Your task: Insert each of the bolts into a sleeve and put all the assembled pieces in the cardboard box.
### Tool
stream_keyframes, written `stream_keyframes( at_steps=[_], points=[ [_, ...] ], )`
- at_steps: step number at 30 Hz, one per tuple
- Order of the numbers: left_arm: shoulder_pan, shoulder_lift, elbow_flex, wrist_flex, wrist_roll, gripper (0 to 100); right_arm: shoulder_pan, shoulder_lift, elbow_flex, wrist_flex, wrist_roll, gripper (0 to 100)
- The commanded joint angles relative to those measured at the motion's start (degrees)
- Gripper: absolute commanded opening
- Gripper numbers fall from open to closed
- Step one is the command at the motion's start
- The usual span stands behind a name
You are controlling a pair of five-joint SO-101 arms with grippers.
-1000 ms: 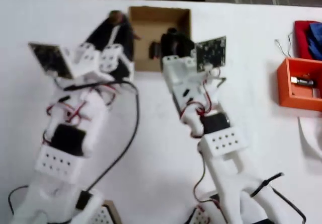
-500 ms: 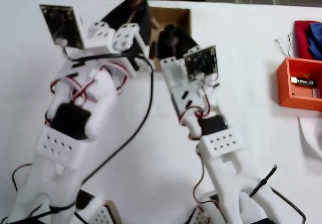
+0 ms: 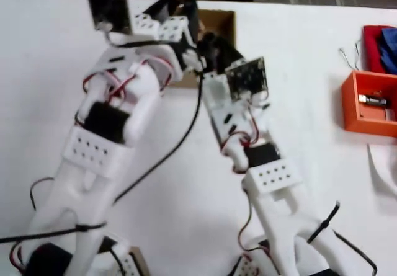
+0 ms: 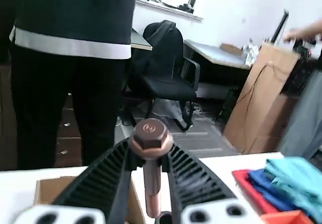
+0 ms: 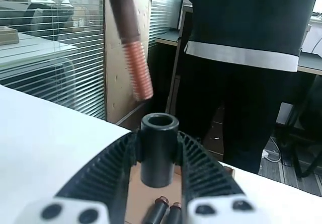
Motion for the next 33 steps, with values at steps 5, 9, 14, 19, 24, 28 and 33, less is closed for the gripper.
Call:
stream_keyframes(
  at_steps=[5, 9, 14, 19, 24, 28, 33],
  points=[
    [4.22, 0.09, -3.56, 0.09, -3.87, 3, -0.22, -0.31, -0.62, -1.63, 0.44, 2.0],
    [4.40, 0.26, -3.30, 0.18, -3.43, 3, -0.22, -0.31, -0.70, -1.63, 0.44, 2.0],
    [4.04, 0.35, -3.30, 0.26, -2.81, 3, -0.13, -0.31, -0.70, -1.63, 0.53, 2.0],
    [4.04, 0.26, -3.65, 0.26, -3.08, 3, -0.22, -0.31, -0.70, -1.63, 0.53, 2.0],
    [3.96, 0.18, -3.47, 0.44, -3.16, 3, -0.13, -0.31, -0.70, -1.63, 0.53, 2.0],
    [2.73, 0.09, -3.65, 2.81, -3.16, 3, -0.13, -0.31, -0.70, -1.63, 0.53, 2.0],
    [1.32, 0.09, -3.65, 2.37, -3.16, 3, -0.22, -0.31, -0.70, -1.63, 0.53, 2.0]
  ],
)
